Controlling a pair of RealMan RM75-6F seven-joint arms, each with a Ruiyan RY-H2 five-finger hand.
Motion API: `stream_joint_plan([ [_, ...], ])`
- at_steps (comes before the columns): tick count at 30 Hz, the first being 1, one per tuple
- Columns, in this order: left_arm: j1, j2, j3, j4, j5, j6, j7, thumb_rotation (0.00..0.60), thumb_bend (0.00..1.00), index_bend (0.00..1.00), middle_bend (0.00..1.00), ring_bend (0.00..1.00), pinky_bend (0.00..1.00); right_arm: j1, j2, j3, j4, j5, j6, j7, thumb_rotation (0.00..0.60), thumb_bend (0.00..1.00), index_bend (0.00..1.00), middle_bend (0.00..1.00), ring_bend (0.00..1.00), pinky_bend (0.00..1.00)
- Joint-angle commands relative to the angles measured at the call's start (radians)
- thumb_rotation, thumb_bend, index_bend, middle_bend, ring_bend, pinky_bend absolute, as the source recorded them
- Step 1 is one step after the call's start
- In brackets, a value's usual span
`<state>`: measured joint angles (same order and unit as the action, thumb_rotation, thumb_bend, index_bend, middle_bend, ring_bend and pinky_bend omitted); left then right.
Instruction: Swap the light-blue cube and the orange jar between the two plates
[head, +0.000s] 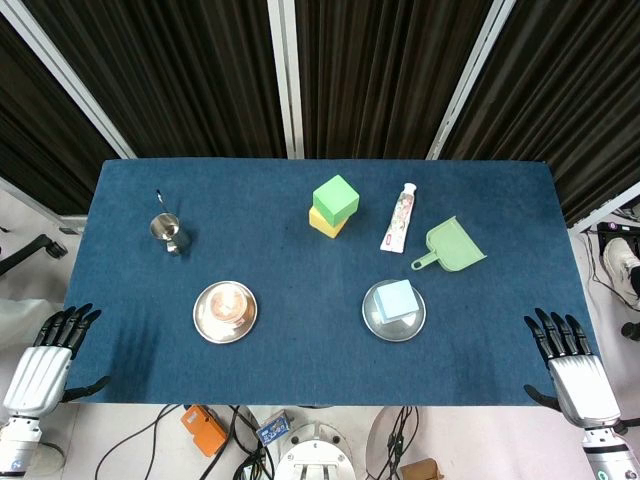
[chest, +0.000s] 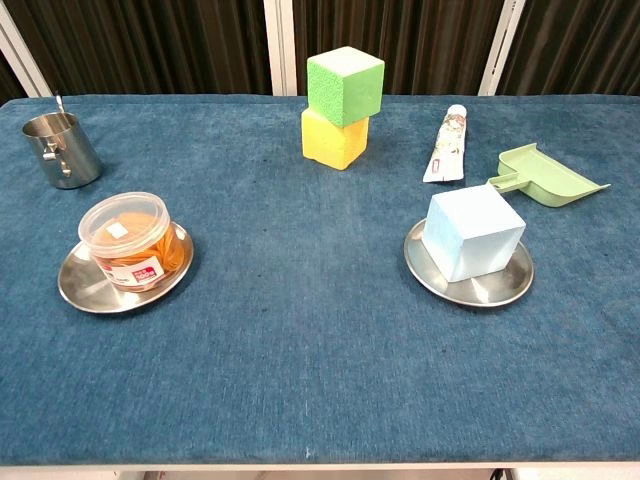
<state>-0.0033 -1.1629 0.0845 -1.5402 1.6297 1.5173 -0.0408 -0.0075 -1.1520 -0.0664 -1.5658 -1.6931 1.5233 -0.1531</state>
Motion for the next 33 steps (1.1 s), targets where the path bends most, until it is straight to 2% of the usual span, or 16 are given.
stream_joint_plan([
  [1, 0.001, 0.000, 0.000, 0.000, -0.001, 0.001, -0.001, 0.600, 0.08, 0.08, 0.03, 0.00, 0.07, 0.004, -0.001, 0.001, -0.002, 0.004, -0.008, -0.002, 0.600, 0.18, 0.00, 0.00, 0.00, 0.00],
  [5, 0.003, 0.000, 0.001, -0.001, 0.004, 0.007, 0.000, 0.600, 0.08, 0.08, 0.03, 0.00, 0.07, 0.019, -0.013, 0.008, 0.005, 0.000, -0.021, 0.006, 0.600, 0.18, 0.00, 0.00, 0.00, 0.00],
  [8, 0.004, -0.001, -0.002, 0.000, 0.005, 0.012, 0.000, 0.600, 0.08, 0.08, 0.03, 0.00, 0.07, 0.067, -0.037, 0.023, 0.013, -0.022, -0.063, 0.025, 0.600, 0.18, 0.00, 0.00, 0.00, 0.00],
  [11, 0.003, 0.000, -0.002, 0.001, 0.003, 0.008, -0.001, 0.600, 0.08, 0.08, 0.03, 0.00, 0.07, 0.152, -0.046, 0.061, -0.019, -0.011, -0.167, 0.006, 0.600, 0.18, 0.00, 0.00, 0.00, 0.00],
  [14, 0.003, 0.001, -0.001, 0.000, 0.009, 0.014, 0.000, 0.600, 0.08, 0.08, 0.03, 0.00, 0.07, 0.253, -0.063, 0.126, -0.065, 0.039, -0.294, -0.056, 0.600, 0.18, 0.00, 0.00, 0.00, 0.00],
  [18, 0.006, 0.002, -0.004, 0.001, 0.006, 0.019, -0.004, 0.600, 0.08, 0.08, 0.03, 0.00, 0.07, 0.392, -0.118, 0.212, -0.090, 0.153, -0.477, -0.137, 0.600, 0.18, 0.00, 0.00, 0.00, 0.00],
  [21, 0.005, 0.005, -0.006, 0.003, 0.003, 0.017, -0.011, 0.600, 0.08, 0.08, 0.03, 0.00, 0.07, 0.470, -0.161, 0.246, -0.083, 0.255, -0.594, -0.196, 0.600, 0.18, 0.00, 0.00, 0.00, 0.00],
  [24, 0.003, 0.008, -0.007, 0.004, -0.001, 0.013, -0.019, 0.600, 0.08, 0.08, 0.03, 0.00, 0.07, 0.526, -0.202, 0.259, -0.063, 0.341, -0.665, -0.265, 0.600, 0.19, 0.00, 0.00, 0.00, 0.00],
  [28, 0.002, 0.011, -0.009, 0.004, -0.005, 0.010, -0.025, 0.600, 0.08, 0.08, 0.03, 0.00, 0.06, 0.570, -0.245, 0.259, -0.041, 0.416, -0.707, -0.295, 0.599, 0.27, 0.01, 0.02, 0.00, 0.00],
  [30, 0.003, 0.010, -0.013, 0.005, -0.009, 0.014, -0.023, 0.600, 0.08, 0.08, 0.03, 0.00, 0.05, 0.584, -0.257, 0.256, -0.029, 0.439, -0.718, -0.299, 0.600, 0.30, 0.04, 0.08, 0.01, 0.00],
  [33, 0.003, 0.011, -0.015, 0.004, -0.013, 0.014, -0.028, 0.600, 0.08, 0.08, 0.03, 0.00, 0.04, 0.603, -0.270, 0.250, -0.016, 0.466, -0.735, -0.283, 0.600, 0.33, 0.16, 0.14, 0.07, 0.03],
])
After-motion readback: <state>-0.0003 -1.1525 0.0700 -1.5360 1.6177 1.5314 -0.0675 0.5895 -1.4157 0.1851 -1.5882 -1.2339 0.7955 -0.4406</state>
